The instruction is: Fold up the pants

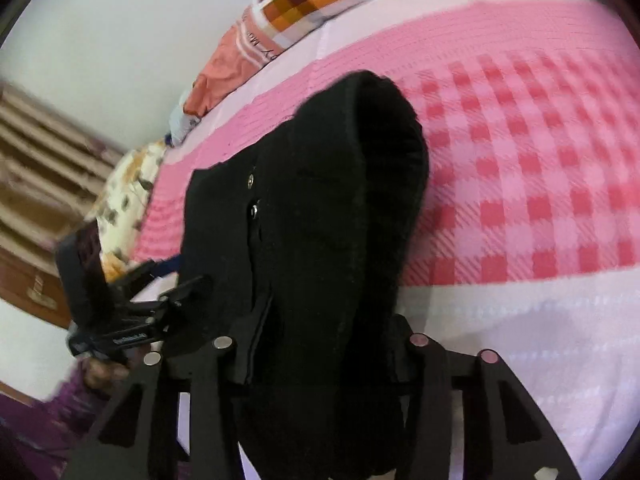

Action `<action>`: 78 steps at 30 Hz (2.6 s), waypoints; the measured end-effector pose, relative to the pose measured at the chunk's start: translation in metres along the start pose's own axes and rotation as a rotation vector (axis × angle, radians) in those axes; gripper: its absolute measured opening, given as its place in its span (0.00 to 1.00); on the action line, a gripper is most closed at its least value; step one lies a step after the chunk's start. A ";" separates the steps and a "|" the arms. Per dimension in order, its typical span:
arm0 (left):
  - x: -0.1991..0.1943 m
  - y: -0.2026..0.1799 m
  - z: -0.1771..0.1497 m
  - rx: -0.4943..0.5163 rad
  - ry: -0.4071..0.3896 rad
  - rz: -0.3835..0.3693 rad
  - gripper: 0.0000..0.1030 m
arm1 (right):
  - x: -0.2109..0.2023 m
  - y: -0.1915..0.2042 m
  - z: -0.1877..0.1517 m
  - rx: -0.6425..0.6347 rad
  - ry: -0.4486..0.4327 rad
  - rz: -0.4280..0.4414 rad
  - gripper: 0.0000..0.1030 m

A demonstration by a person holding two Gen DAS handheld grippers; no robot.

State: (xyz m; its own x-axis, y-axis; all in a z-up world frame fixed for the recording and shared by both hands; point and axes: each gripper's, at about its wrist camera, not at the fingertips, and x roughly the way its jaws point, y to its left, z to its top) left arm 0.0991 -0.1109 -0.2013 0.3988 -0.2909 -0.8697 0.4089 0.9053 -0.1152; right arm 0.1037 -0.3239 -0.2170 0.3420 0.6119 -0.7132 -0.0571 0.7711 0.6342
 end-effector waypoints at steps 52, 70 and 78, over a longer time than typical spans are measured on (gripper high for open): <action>0.007 0.074 -0.003 -0.120 0.207 -0.605 0.47 | -0.004 -0.021 -0.002 0.157 -0.001 0.175 0.56; -0.001 0.054 0.004 -0.179 0.021 -0.466 0.19 | -0.003 -0.014 -0.002 0.162 -0.049 0.172 0.31; -0.025 0.039 0.009 -0.134 -0.049 -0.355 0.18 | 0.001 -0.003 0.000 0.166 -0.047 0.222 0.31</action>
State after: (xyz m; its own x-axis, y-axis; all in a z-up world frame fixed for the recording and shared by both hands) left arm 0.1123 -0.0715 -0.1792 0.2919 -0.6049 -0.7409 0.4193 0.7772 -0.4693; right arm 0.1048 -0.3253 -0.2196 0.3813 0.7511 -0.5390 0.0179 0.5770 0.8166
